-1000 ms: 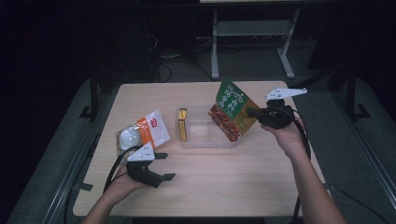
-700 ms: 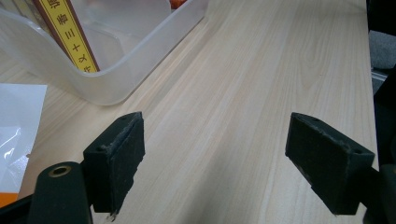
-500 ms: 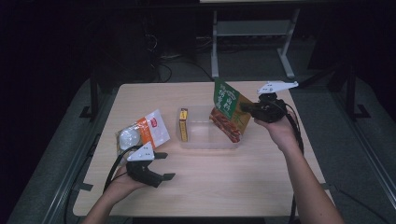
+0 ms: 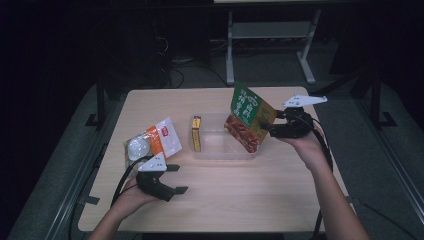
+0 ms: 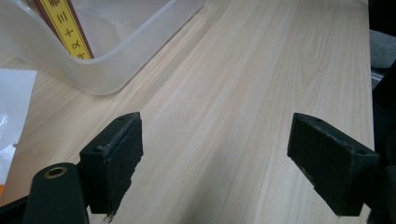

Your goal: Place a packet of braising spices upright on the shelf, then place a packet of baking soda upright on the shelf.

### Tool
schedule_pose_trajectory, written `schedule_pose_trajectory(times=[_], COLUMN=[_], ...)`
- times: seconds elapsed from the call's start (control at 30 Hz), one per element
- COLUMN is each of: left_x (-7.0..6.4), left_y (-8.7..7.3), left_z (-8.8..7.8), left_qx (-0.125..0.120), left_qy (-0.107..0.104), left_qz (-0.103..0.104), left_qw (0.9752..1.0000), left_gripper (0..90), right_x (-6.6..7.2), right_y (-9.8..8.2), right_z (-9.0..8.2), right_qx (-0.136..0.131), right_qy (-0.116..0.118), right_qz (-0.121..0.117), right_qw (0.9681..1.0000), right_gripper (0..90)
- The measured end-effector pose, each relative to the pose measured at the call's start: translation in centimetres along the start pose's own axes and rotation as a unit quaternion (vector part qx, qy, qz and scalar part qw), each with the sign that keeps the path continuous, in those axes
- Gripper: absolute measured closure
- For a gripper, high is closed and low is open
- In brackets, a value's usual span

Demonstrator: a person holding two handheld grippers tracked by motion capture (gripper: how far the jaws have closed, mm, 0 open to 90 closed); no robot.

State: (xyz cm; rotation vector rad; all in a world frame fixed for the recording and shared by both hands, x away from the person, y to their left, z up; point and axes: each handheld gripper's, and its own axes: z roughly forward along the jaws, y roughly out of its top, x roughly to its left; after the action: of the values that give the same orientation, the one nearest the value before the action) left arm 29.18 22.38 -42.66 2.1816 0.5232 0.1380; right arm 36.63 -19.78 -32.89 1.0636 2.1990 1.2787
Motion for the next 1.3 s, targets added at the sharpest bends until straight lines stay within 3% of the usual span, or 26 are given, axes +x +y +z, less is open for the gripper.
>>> schedule_pose_trajectory(times=[0.13,0.37,0.47,0.77,0.9,1.13,1.17,1.2,1.27,1.3], left_x=[-0.2,-0.6,-0.9,-1.2,-1.3,-1.5,-1.4,-1.4,-1.1,-1.0], left_y=[0.0,-0.6,-1.1,-2.1,-2.5,-2.8,-2.7,-2.7,-2.6,-2.6], left_z=[0.1,-0.3,-0.5,-0.7,-0.6,-1.3,-1.4,-1.6,-2.0,-2.3], left_qx=[0.013,0.024,0.028,0.036,0.04,0.041,0.043,0.04,0.035,0.033], left_qy=[0.006,0.013,0.014,0.024,0.032,0.039,0.041,0.043,0.048,0.051], left_qz=[-0.001,-0.003,-0.016,-0.021,-0.022,-0.021,-0.017,-0.018,-0.017,-0.017], left_qw=[0.9999,0.9996,0.9994,0.9989,0.9985,0.9982,0.9981,0.9981,0.9981,0.998], left_gripper=[17.6,17.6,17.6,17.6,17.6,17.7,18.0,18.0,18.3,18.9], right_x=[-0.3,0.2,0.6,2.6,3.7,5.9,6.6,6.6,7.3,7.9], right_y=[-1.9,-4.3,-5.6,-8.4,-9.4,-10.9,-11.2,-11.2,-11.4,-11.5], right_z=[-1.1,-1.5,-1.5,-1.5,-1.3,0.3,1.0,1.0,1.7,2.3], right_qx=[-0.006,0.01,0.024,0.043,0.046,0.055,0.063,0.063,0.07,0.08], right_qy=[0.014,0.005,0.012,0.023,0.046,0.101,0.118,0.118,0.139,0.156], right_qz=[0.005,-0.01,-0.015,-0.028,-0.043,-0.05,-0.056,-0.056,-0.065,-0.072], right_qw=[0.9999,0.9999,0.9995,0.9984,0.9969,0.9921,0.9894,0.9894,0.9857,0.9818], right_gripper=[28.3,26.9,26.6,25.0,24.3,23.3,23.3,23.3,23.4,23.3])
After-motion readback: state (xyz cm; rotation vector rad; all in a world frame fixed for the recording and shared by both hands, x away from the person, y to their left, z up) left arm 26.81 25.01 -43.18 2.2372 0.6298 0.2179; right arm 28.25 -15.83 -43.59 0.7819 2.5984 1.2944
